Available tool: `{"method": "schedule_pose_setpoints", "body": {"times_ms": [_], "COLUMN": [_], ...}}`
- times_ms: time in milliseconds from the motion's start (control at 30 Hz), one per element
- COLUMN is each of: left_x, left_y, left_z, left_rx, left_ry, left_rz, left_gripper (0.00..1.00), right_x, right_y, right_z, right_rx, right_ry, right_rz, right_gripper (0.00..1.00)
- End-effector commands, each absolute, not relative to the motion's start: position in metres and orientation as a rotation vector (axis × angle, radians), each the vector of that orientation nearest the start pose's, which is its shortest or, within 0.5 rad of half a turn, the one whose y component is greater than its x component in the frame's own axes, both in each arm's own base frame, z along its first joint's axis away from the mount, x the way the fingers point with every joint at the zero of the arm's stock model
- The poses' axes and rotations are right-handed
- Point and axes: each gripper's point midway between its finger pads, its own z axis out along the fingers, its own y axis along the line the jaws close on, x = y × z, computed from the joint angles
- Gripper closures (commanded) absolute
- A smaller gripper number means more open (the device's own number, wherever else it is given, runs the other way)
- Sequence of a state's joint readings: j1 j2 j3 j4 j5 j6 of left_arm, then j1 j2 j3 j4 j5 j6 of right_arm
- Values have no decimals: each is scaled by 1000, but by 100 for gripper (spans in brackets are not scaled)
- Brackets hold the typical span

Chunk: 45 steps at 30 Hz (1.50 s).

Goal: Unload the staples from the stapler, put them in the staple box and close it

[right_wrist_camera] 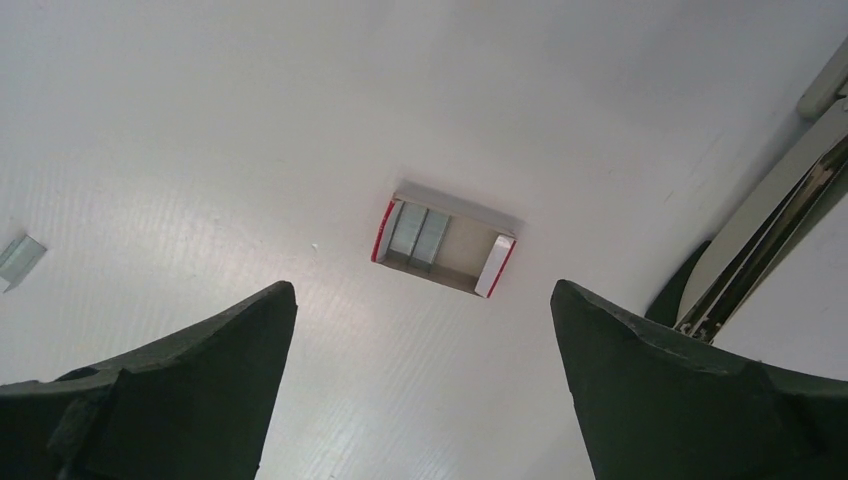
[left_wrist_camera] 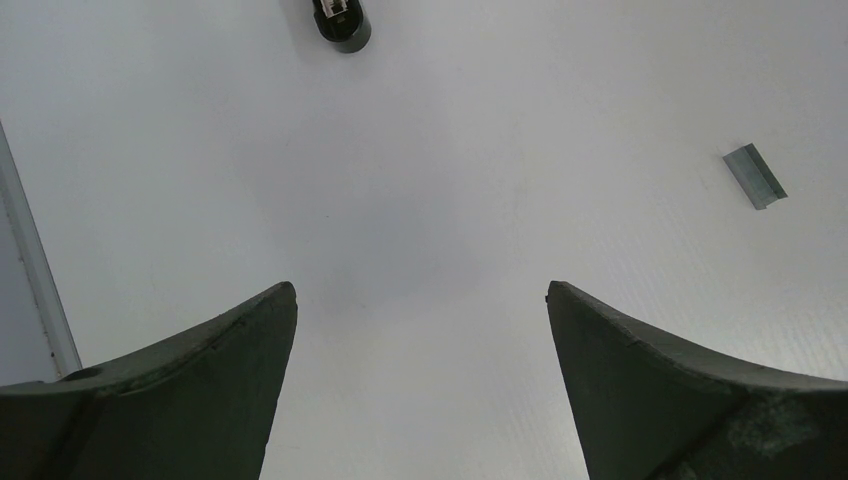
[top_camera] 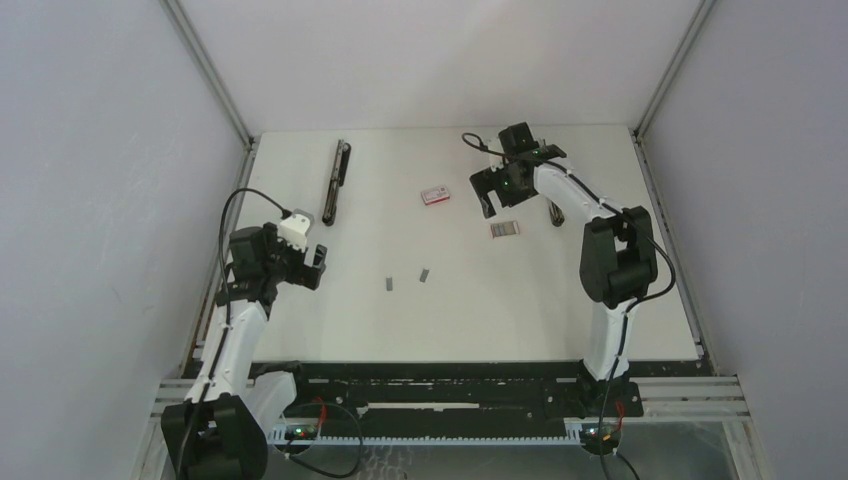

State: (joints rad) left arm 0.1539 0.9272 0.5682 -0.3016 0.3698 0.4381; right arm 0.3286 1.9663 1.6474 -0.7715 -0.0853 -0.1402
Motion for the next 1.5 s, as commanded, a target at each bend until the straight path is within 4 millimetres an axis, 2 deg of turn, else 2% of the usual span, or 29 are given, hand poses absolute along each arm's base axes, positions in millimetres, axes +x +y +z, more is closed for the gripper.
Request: {"method": "schedule_pose_setpoints", "body": {"times_ms": [0,167,333,567,833,933,1100,1467], "left_x": [290,289,289,289,289,289,289,289], "left_y": [-2,-2,-2,-1,-1,-1,0,0], "left_z": [129,130,130,131,131,131,131,132], "left_rx": [513,516,515,513,512,513,511,510], "left_ry": [2072,2065,2066,2064,2063,2062,2061,2060], "left_rz": [-60,-56,-56,-50,-53,-55,-52,-51], "left_gripper": [0,0,1,0,0,0,0,0], "right_x": [430,423,406,380,343,338,335,334], "right_y": [160,173,201,244,285,292,298,309], "right_z": [123,128,126,108,89,76,61,50], "right_rx": [-670,-710,-818,-1005,-1189,-1214,-1221,-1283], "right_ry": [2490,2449,2424,2419,2440,2473,2514,2477], "right_rz": [163,228,385,493,648,638,558,359], "right_gripper": [0,0,1,5,16,20,20,20]}}
